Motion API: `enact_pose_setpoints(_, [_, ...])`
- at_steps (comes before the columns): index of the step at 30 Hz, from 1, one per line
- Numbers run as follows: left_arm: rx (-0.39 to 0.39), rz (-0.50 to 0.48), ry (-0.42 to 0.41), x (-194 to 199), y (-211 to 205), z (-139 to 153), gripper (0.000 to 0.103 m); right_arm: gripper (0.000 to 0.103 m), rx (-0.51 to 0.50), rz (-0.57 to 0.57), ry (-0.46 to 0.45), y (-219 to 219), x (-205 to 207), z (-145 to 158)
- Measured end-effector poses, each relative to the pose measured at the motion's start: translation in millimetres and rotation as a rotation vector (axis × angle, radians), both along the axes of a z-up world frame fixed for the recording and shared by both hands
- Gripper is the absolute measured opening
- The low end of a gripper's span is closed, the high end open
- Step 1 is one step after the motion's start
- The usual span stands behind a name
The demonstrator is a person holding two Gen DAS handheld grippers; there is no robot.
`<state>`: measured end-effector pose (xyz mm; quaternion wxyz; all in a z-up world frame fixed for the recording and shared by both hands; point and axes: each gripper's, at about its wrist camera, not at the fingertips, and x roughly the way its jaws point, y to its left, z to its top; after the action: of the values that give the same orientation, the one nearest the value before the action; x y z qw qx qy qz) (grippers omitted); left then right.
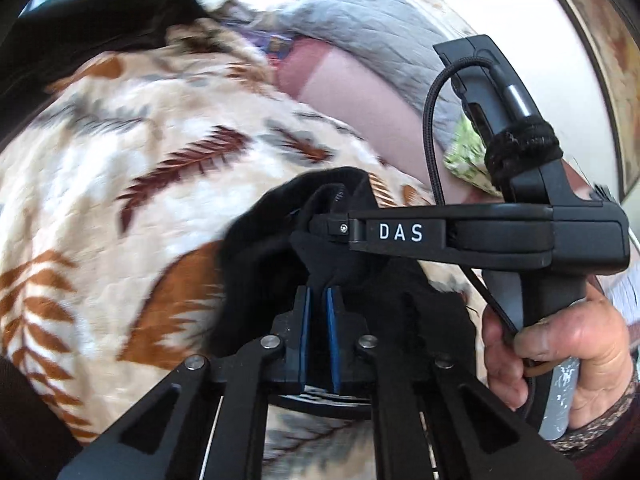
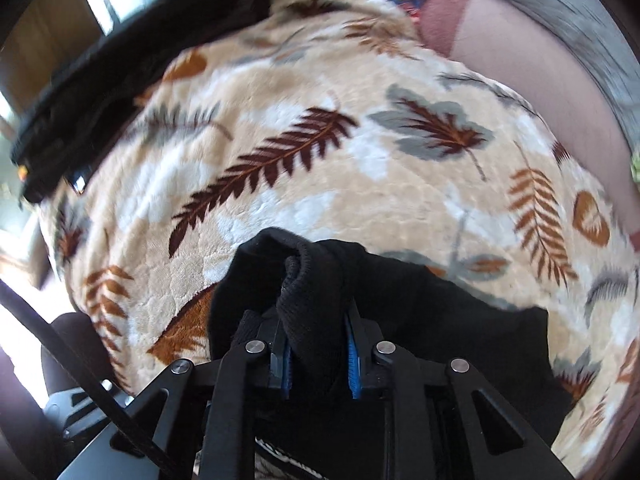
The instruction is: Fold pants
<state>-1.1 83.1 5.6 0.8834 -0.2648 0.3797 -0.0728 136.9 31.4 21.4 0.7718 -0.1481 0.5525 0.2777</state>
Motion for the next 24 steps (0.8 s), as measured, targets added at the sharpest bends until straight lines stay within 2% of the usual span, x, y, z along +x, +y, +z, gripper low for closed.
enact_pose_setpoints(3, [0.026, -0.074, -0.019, 3.8, -32.0, 11.7, 0.008, 0.021, 0.071, -0.054, 0.002, -33.0, 0.5, 10.0])
enact_pose_setpoints(8, [0.070, -0.193, -0.056, 3.7, -83.9, 30.4, 0.009, 0.021, 0.233, -0.216, 0.051, -124.3, -0.3, 16.9])
enact_pose_setpoints(12, [0.059, -0.292, -0.049, -4.8, -107.0, 35.5, 0.030, 0.021, 0.307, -0.343, 0.069, -193.8, 0.8, 4.3])
enact_pose_setpoints(14, [0.069, -0.314, -0.048, -6.1, -110.7, 36.7, 0.031, 0.021, 0.352, -0.410, 0.079, -228.0, 1.0, -4.9])
enact_pose_setpoints(17, [0.075, -0.331, -0.034, -3.2, -114.1, 37.5, 0.032, 0.020, 0.374, -0.492, 0.072, -269.0, 1.4, -15.2])
enact_pose_setpoints(20, [0.070, -0.330, -0.012, -0.3, -120.6, 36.4, 0.033, 0.020, 0.388, -0.532, 0.070, -291.1, 3.6, -23.4])
enact_pose_setpoints(22, [0.032, -0.348, 0.000, 5.5, -121.8, 35.2, 0.035, 0.020, 0.357, -0.535, 0.046, -300.4, 6.7, -28.8])
enact_pose_setpoints(24, [-0.045, -0.385, -0.005, 6.9, -121.0, 37.1, 0.040, 0.021, 0.320, -0.553, 0.018, -308.2, 7.7, -34.5])
